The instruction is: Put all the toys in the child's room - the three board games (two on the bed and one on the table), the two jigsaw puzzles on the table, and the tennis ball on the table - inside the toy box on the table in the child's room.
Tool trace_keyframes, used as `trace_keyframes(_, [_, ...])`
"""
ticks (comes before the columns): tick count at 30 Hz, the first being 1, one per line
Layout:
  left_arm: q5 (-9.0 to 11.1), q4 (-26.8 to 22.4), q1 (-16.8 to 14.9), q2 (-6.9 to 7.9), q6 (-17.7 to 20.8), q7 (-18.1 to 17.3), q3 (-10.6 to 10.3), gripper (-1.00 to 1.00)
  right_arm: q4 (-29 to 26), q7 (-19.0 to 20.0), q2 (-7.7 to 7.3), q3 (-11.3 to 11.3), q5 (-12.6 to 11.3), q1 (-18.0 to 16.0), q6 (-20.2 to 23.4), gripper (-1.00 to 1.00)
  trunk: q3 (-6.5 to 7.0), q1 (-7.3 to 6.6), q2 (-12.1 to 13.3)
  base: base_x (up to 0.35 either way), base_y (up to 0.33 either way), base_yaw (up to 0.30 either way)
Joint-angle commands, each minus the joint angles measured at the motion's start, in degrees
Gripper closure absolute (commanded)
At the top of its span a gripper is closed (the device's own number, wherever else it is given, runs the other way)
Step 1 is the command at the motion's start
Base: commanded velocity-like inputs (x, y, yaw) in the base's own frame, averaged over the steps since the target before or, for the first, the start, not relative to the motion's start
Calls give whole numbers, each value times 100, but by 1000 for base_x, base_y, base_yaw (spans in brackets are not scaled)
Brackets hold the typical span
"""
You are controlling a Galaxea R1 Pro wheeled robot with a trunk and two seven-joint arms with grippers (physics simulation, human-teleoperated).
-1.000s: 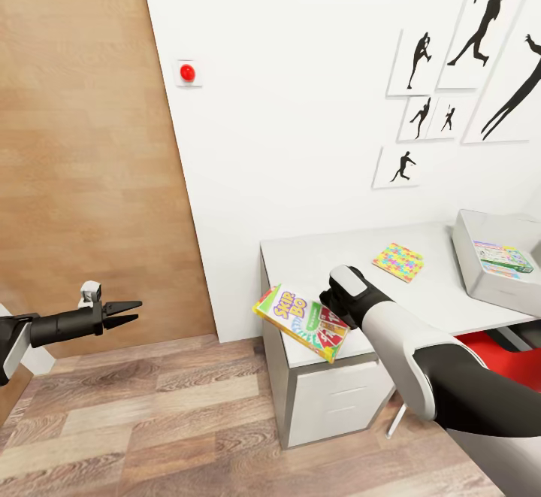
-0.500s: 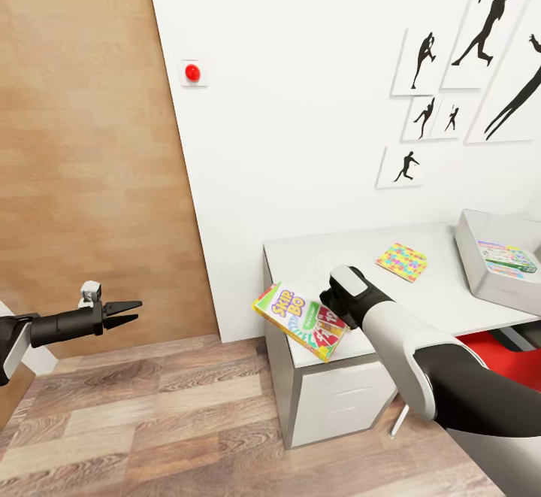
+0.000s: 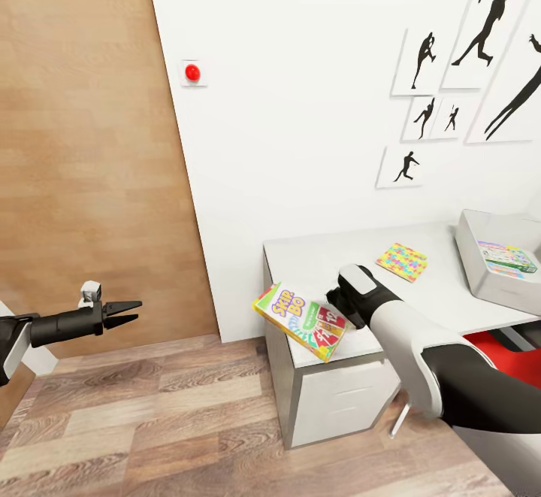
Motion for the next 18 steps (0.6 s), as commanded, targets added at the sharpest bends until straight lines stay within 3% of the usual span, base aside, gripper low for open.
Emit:
trace_keyframes(1, [9, -2, -3, 2, 61, -12, 1, -100, 229, -40, -31, 87, 20, 1, 79, -100, -7, 1, -2, 0, 0, 0])
trace_keyframes(18, [9, -2, -3, 2, 58, -8, -1, -100, 84, -53, -194, 87, 43, -39, 193, -100, -7, 1, -2, 0, 0, 0])
